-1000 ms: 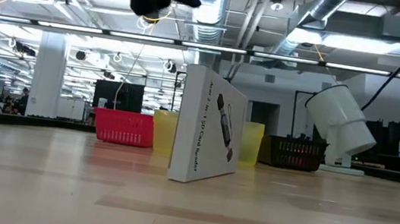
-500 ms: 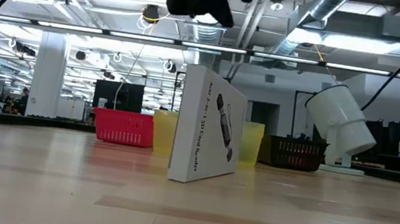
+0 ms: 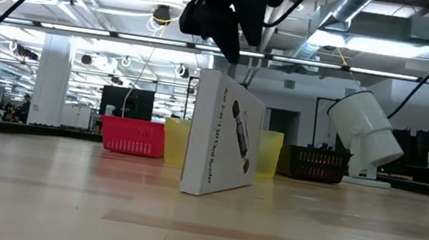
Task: Pick and place items into bin
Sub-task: Put the card reader box in the red bin
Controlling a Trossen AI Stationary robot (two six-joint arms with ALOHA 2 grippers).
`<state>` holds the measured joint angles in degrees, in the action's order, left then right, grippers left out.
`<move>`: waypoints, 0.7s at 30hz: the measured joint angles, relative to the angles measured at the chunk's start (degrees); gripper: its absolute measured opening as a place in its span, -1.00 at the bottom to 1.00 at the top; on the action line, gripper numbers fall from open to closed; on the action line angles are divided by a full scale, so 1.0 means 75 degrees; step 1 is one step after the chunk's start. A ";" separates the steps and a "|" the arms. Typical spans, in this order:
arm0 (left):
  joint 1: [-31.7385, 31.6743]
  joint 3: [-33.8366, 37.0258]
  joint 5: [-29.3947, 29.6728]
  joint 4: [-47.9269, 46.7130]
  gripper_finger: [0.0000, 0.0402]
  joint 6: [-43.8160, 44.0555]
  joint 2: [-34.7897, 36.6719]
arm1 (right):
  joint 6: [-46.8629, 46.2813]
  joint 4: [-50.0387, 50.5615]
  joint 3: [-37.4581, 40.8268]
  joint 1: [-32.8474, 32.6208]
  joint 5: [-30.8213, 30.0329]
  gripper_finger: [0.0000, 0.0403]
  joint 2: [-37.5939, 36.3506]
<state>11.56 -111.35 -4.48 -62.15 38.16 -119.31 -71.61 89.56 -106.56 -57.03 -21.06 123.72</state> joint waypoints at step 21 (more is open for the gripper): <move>-0.0019 0.0015 -0.0166 0.0006 -0.17 0.0099 -0.0493 | -0.0260 0.0020 -0.0003 -0.0145 0.0001 0.10 0.0000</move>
<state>11.42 -111.24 -5.73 -62.11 38.90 -123.01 -73.56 89.71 -106.59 -58.12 -21.06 123.72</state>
